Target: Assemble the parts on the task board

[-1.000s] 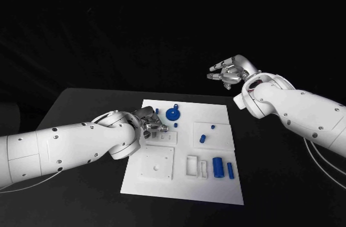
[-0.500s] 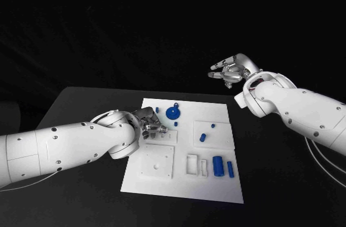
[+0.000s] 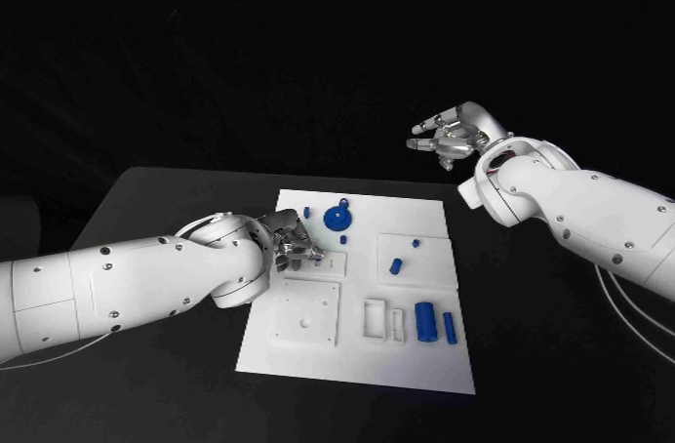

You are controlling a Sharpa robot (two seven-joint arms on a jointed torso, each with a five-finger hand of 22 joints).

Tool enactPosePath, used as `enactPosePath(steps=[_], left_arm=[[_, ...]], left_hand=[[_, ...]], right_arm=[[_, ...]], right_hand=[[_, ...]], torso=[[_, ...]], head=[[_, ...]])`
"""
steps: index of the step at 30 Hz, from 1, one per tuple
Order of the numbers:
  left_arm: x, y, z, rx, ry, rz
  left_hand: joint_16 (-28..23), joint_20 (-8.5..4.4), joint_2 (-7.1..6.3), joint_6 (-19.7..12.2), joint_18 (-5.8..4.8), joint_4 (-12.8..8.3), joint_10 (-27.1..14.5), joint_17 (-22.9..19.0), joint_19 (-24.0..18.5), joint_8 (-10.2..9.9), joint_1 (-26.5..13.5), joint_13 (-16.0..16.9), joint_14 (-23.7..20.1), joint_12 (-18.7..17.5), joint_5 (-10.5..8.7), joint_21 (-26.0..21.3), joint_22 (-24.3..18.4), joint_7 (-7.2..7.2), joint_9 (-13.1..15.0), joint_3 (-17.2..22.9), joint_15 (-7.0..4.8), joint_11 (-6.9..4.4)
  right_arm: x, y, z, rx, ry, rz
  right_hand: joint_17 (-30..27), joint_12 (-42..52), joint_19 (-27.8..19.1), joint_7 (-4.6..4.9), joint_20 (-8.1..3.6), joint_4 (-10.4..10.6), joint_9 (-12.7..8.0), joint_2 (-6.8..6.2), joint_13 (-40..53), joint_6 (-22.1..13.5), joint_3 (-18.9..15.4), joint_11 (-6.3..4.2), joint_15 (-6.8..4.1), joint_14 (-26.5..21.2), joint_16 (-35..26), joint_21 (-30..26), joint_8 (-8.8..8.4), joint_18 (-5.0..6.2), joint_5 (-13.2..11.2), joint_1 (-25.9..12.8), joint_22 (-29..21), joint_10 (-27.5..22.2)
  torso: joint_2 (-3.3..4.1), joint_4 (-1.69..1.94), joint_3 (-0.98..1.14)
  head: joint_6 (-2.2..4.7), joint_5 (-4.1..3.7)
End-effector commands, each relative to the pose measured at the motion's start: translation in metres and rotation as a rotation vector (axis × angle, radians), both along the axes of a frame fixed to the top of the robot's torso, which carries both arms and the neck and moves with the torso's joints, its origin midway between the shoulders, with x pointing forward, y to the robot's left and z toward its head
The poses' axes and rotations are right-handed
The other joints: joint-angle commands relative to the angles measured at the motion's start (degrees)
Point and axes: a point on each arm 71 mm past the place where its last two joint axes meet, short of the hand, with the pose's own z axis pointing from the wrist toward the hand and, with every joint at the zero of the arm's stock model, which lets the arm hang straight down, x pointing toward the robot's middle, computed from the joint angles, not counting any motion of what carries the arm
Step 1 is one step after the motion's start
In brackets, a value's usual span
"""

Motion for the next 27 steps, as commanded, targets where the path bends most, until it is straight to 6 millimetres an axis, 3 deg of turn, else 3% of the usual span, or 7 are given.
enactPosePath(steps=[1,27], left_arm=[[-0.0015,-0.0014,-0.0013,0.021,0.014,-0.011],[-0.0031,-0.0041,-0.0035,0.073,0.035,-0.040]], left_hand=[[0.0,0.06,0.88,6.5,-0.31,-2.2,2.3,-0.1,0.0,0.4,0.7,0.0,-0.1,0.1,0.12,0.2,1.0,-5.37,-0.1,2.4,-0.15,-0.74],[-0.3,0.16,0.70,6.5,-0.26,-1.8,2.3,-0.6,-0.2,0.4,0.8,0.3,-0.2,-0.2,-0.49,0.3,1.0,-5.30,-1.2,2.0,-0.08,-0.59]], right_arm=[[0.0001,0.0010,0.0000,-0.003,0.004,0.009],[0.0008,0.0027,-0.0009,-0.001,0.011,0.013]], right_hand=[[0.0,-0.1,2.5,0.14,0.18,-0.4,-0.1,0.03,-0.1,0.1,0.0,0.03,-0.03,-0.5,-0.2,-0.4,-0.19,1.16,0.2,-0.4,3.3,-0.4],[-0.1,-0.1,2.6,0.16,0.19,-0.3,-0.1,0.06,-0.1,0.0,-0.1,0.04,-0.02,-0.5,-0.2,-0.7,-0.20,1.17,0.3,-0.6,3.3,-0.4]], torso=[[0.03,-0.01,0.00],[0.04,-0.02,0.03]], head=[[-0.10,0.04],[-0.46,0.00]])
